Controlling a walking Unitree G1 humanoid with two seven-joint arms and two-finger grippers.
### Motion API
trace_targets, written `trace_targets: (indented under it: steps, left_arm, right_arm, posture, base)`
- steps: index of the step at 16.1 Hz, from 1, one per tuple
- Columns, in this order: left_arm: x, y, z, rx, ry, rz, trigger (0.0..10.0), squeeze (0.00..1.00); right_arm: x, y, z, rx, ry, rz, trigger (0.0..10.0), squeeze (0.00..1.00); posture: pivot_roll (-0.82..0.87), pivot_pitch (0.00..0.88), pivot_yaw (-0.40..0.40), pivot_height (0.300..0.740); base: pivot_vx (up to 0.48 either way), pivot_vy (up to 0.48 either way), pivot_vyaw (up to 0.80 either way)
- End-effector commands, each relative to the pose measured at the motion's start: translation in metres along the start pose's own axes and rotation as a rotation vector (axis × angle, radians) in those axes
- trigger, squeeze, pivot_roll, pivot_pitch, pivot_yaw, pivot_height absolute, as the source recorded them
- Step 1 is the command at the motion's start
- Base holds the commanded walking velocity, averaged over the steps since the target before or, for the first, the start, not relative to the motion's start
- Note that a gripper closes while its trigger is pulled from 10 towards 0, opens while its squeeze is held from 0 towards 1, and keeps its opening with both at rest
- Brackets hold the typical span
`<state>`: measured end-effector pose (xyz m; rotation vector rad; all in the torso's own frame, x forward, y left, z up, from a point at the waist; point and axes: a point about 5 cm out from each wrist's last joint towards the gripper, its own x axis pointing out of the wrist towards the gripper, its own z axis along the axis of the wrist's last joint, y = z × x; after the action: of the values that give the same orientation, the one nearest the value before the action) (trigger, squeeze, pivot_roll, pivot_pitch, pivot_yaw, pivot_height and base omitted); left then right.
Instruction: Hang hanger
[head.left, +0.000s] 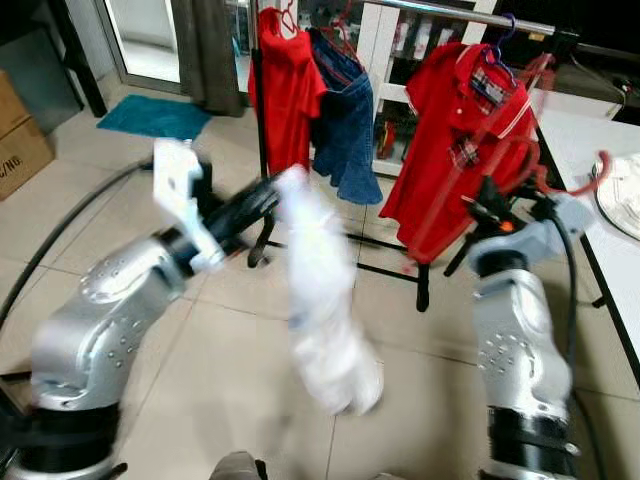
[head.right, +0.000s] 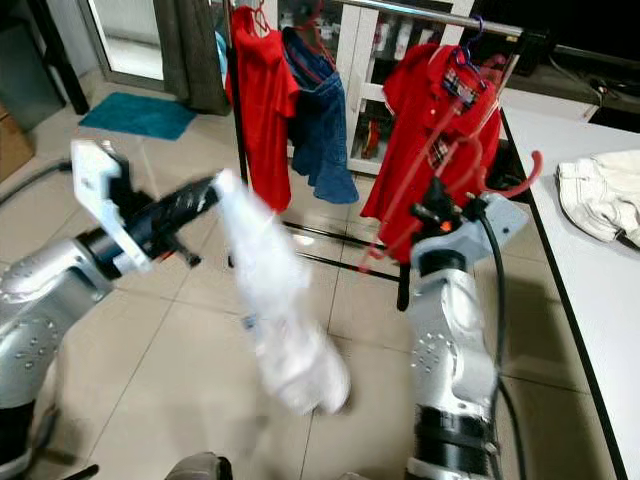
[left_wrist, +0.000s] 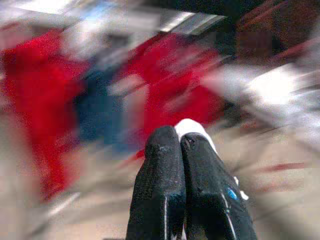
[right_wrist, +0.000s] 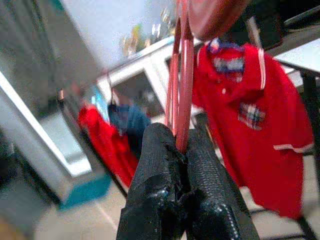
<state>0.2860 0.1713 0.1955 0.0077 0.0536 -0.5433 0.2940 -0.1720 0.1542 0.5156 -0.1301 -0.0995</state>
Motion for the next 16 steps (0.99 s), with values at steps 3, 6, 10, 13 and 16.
trace_targets:
  steps: [3,6,10,13,16]
  left_arm:
    - [-0.014,0.023,-0.033,-0.028,0.058,0.319,10.0,0.00]
    - [-0.033,0.014,-0.054,-0.034,0.095,0.364,10.0,0.00]
    - [-0.030,-0.009,-0.062,0.021,0.121,0.305,10.0,0.00]
    - [-0.024,-0.011,-0.059,0.029,0.112,0.292,10.0,0.00]
    - [-0.022,-0.011,-0.056,0.043,0.106,0.284,10.0,0.00]
  right_arm:
    - [-0.028,-0.013,-0.033,-0.207,0.260,0.049,10.0,0.00]
    - [-0.041,-0.013,-0.040,-0.235,0.301,0.076,10.0,0.00]
    - [-0.045,-0.012,-0.031,-0.254,0.293,0.077,10.0,0.00]
    - [-0.043,-0.012,-0.027,-0.248,0.264,0.038,10.0,0.00]
    - [-0.044,-0.009,-0.026,-0.219,0.279,0.040,10.0,0.00]
  posture:
    - [0.13,0.015,-0.098,0.740]
    - [0.14,0.041,-0.109,0.740]
    - [0.11,0.042,-0.112,0.740]
    - [0.10,0.044,-0.104,0.740]
    - [0.09,0.052,-0.093,0.740]
  base:
    - [0.000,0.000,-0.23]
    - [0.000,0.000,-0.80]
    - [0.000,0.000,-0.80]
    - [0.000,0.000,-0.80]
    - [0.000,0.000,-0.80]
